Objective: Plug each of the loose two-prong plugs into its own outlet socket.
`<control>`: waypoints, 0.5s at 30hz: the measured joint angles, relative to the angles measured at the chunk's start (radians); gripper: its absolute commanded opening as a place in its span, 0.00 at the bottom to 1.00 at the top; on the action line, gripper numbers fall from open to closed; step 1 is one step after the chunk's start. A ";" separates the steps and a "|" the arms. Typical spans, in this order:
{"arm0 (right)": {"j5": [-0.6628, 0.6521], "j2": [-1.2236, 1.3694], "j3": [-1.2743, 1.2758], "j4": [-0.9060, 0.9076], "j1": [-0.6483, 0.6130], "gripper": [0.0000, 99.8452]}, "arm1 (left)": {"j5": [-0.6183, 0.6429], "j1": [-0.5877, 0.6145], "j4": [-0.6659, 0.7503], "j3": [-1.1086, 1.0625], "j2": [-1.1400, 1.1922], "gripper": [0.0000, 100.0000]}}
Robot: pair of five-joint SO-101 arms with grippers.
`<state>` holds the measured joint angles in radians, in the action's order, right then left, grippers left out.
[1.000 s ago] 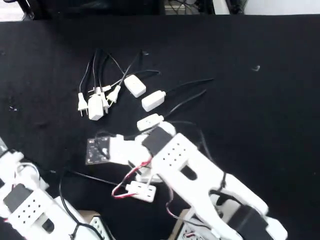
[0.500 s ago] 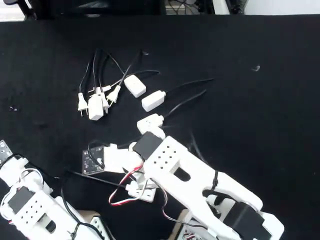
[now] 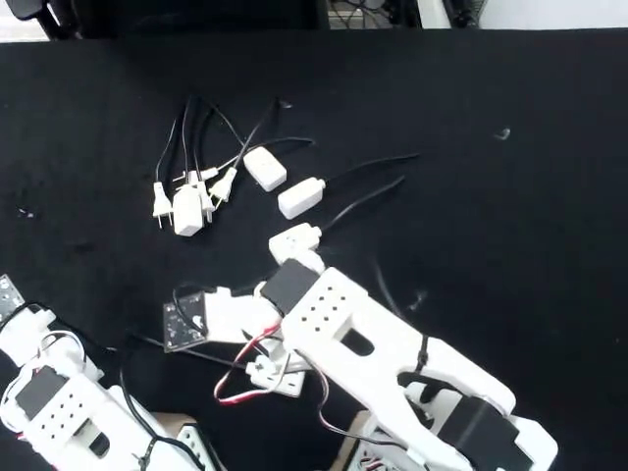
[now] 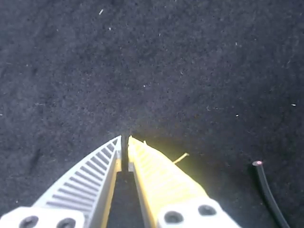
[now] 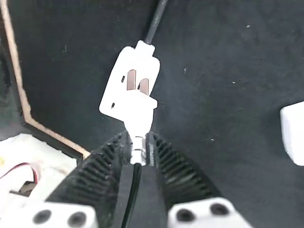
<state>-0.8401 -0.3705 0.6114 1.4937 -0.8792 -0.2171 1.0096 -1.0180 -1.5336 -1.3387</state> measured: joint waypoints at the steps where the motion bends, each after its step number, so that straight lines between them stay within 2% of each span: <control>1: 0.000 0.000 -0.015 0.018 0.000 0.01 | 0.000 0.000 0.000 0.000 0.000 0.03; 4: 0.012 0.000 -0.037 0.044 0.002 0.01 | 0.000 0.000 0.002 -0.012 0.000 0.03; 6: 0.015 -0.018 -0.037 0.049 0.048 0.01 | 0.000 -0.006 0.006 -0.020 0.000 0.03; 8: 0.015 -0.058 -0.037 0.043 0.133 0.01 | 0.000 -0.040 0.006 -0.029 0.000 0.03; 11: 0.041 -0.087 -0.037 -0.083 0.322 0.02 | 0.000 -0.072 0.006 -0.029 0.000 0.03; 13: 0.101 -0.075 -0.037 -0.175 0.434 0.07 | 0.000 -0.094 0.006 -0.029 0.000 0.03; 15: 0.143 -0.028 -0.037 -0.210 0.485 0.14 | 0.000 -0.094 0.006 -0.029 0.000 0.03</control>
<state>-0.6974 -0.3982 0.5746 1.2835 -0.3943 -0.2171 0.9160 -1.0119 -1.5627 -1.3387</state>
